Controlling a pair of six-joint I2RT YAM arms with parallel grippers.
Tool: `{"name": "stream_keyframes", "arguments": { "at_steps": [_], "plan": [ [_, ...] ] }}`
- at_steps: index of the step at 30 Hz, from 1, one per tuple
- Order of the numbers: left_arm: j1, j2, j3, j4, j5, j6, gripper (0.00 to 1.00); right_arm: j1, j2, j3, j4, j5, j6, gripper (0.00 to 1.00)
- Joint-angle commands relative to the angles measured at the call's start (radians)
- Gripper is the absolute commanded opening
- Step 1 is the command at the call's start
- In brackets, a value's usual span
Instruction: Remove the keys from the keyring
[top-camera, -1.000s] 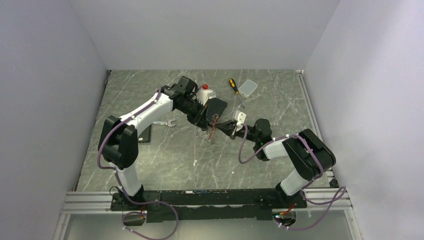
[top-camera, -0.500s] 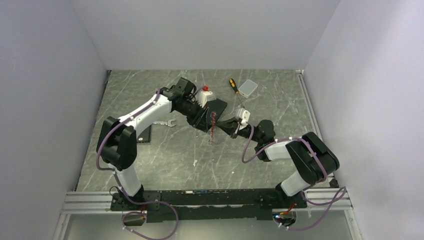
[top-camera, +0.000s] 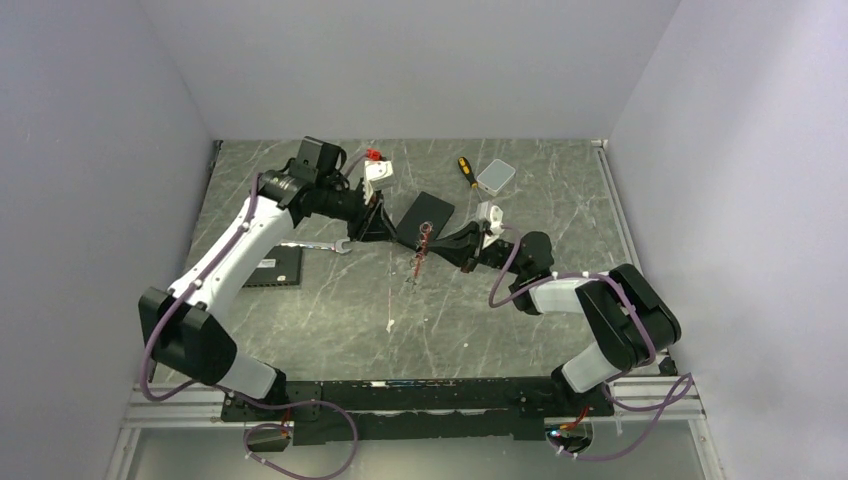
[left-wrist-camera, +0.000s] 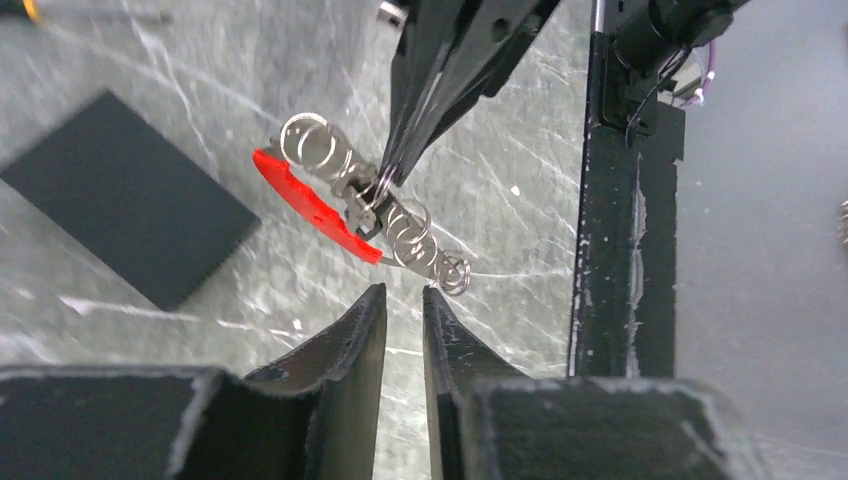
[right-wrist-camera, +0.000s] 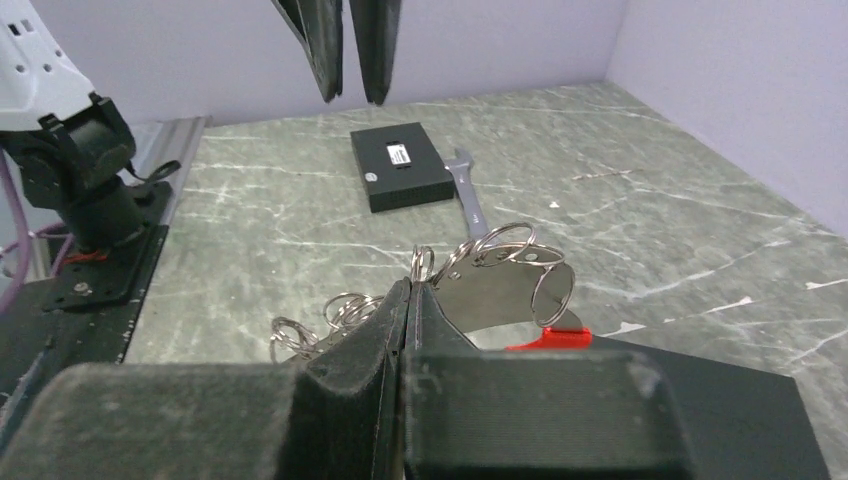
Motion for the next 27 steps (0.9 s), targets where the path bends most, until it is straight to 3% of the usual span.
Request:
{"name": "stream_keyframes", "arguments": {
  "at_steps": [1,5,13,27],
  "plan": [
    [-0.020,-0.051,-0.004,0.040,0.080,0.139,0.23,-0.009,-0.042,0.039,0.107,-0.055,0.098,0.00],
    [-0.079,-0.072,-0.009,0.060,0.071,0.230,0.19,-0.009,-0.040,0.045,0.133,-0.070,0.137,0.00],
    [-0.140,-0.060,-0.035,0.104,0.037,0.259,0.15,-0.008,-0.049,0.038,0.189,-0.084,0.175,0.00],
    [-0.147,-0.039,-0.075,0.187,-0.002,0.232,0.21,-0.005,-0.044,0.027,0.229,-0.108,0.183,0.00]
  ]
}}
